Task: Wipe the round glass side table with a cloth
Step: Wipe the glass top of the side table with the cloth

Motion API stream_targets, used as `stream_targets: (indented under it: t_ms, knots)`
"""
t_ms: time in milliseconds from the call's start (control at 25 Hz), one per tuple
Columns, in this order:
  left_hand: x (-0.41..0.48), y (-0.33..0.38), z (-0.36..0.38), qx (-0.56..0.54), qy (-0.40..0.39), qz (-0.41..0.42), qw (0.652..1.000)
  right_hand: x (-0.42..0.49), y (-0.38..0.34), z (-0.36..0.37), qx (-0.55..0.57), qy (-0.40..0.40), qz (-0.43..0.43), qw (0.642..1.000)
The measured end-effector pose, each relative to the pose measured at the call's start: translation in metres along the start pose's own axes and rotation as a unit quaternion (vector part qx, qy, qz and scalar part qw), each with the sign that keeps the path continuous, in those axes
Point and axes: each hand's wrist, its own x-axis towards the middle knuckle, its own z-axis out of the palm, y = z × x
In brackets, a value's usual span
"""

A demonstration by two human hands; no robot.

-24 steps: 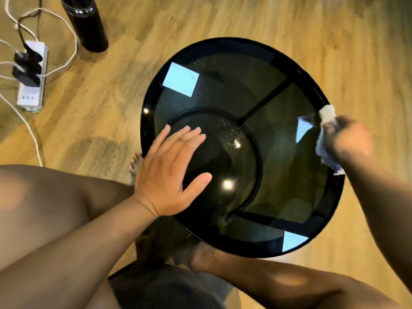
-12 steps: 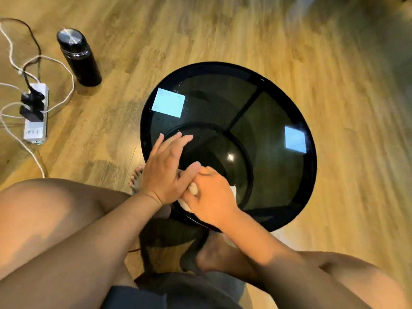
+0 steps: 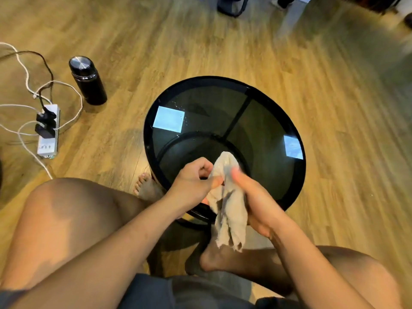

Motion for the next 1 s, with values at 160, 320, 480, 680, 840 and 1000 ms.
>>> stream_targets:
  t_ms: [160, 320, 480, 680, 840, 1000]
  knots:
    - [0.001, 0.009, -0.015, 0.013, -0.009, 0.063, 0.998, -0.005, -0.012, -0.011, -0.231, 0.097, -0.122, 0.96]
    - [0.005, 0.024, -0.042, -0.087, -0.081, 0.056, 0.991, 0.001, -0.034, -0.016, -0.209, 0.087, -0.145, 0.963]
    - [0.022, 0.008, -0.076, 0.162, 0.178, 0.086, 0.967, 0.03, -0.015, 0.01, -0.464, 0.157, -0.197, 0.849]
    - [0.05, -0.031, -0.071, -0.019, 0.336, -0.038, 0.941, 0.056, 0.049, 0.025, -0.737, -0.001, -0.207, 0.644]
    - [0.06, -0.051, -0.062, -0.219, 0.326, -0.046, 0.919, 0.099, 0.039, 0.04, -0.753, 0.004, -0.234, 0.616]
    - [0.062, -0.057, -0.064, -0.226, 0.332, -0.037, 0.915, 0.191, -0.012, 0.076, -0.73, 0.041, -0.251, 0.634]
